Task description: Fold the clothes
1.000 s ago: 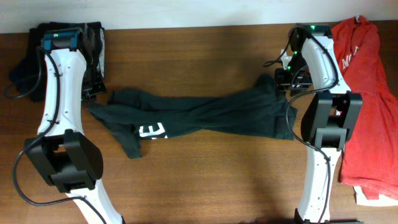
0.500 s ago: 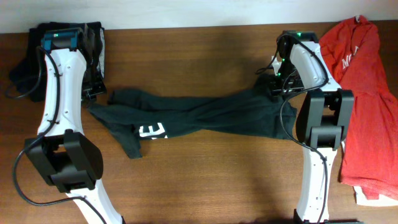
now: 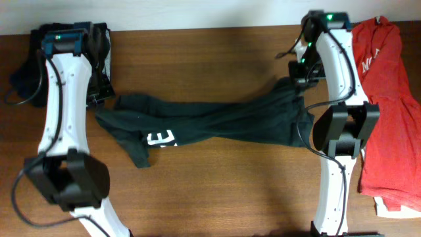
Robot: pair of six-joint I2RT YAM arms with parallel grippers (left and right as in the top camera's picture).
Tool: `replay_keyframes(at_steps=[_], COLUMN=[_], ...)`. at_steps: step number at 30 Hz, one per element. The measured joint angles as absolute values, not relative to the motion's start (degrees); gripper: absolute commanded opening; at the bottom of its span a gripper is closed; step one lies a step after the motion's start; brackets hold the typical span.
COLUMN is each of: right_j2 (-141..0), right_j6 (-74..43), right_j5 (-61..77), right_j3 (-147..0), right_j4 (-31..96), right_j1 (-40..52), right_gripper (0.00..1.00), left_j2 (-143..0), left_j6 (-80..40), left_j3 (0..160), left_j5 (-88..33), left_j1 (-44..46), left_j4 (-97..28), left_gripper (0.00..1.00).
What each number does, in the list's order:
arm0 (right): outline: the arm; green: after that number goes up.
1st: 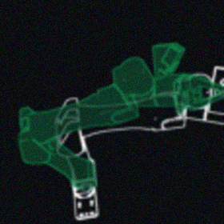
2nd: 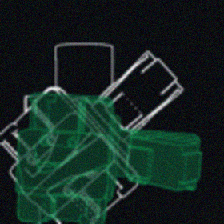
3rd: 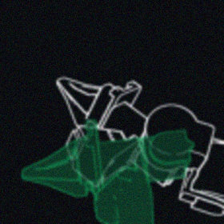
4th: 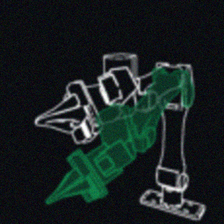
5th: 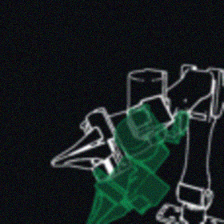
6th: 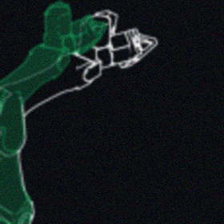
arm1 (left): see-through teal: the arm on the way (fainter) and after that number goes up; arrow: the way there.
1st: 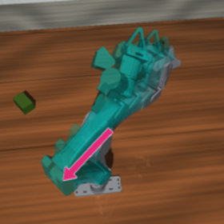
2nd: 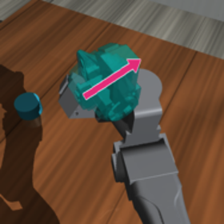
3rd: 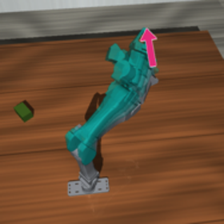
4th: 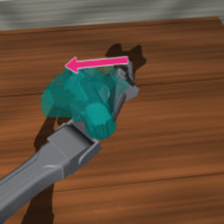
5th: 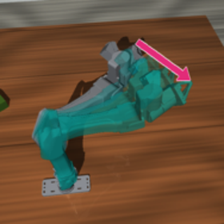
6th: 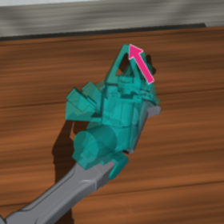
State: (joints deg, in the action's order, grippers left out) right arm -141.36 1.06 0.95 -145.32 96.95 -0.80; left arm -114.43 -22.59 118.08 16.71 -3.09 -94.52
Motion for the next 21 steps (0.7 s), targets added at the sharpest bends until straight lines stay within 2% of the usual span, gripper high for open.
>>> replay_keyframes(at_steps=[5,10,13,16,20,21], right_j2=[-131.7,-114.4,-105.7,-103.0,-108.3,-109.9], right_j6=[-1.8,-2.9,-3.1,-3.2,-3.2,-3.1], right_j5=[2.9,5.3,5.5,5.5,5.7,6.2], right_j3=[-151.6,-152.2,-152.9,-153.0,-152.9,-152.9], right_j4=[97.0,97.0,96.3,92.7,82.6,79.4], right_j1=[-0.8,-0.8,-0.8,-0.8,-0.8,-0.8], right_gripper=[0.04,0.04,0.04,0.04,0.04,0.04], left_j2=[-92.6,-79.9,-77.4,-83.7,-107.7,-112.9], left_j6=[-22.5,-22.5,-22.1,-19.4,-16.4,-16.3], left_j3=[127.2,142.9,147.9,148.2,146.2,145.7], left_j5=[16.4,16.3,11.7,4.9,0.4,-0.1], left_j1=[0.6,0.6,0.6,0.6,0.6,0.6], left_j4=[-94.3,-91.4,-89.8,-89.3,-83.7,-78.3], left_gripper=[0.0,0.0,0.0,0.0,0.0,0.0])
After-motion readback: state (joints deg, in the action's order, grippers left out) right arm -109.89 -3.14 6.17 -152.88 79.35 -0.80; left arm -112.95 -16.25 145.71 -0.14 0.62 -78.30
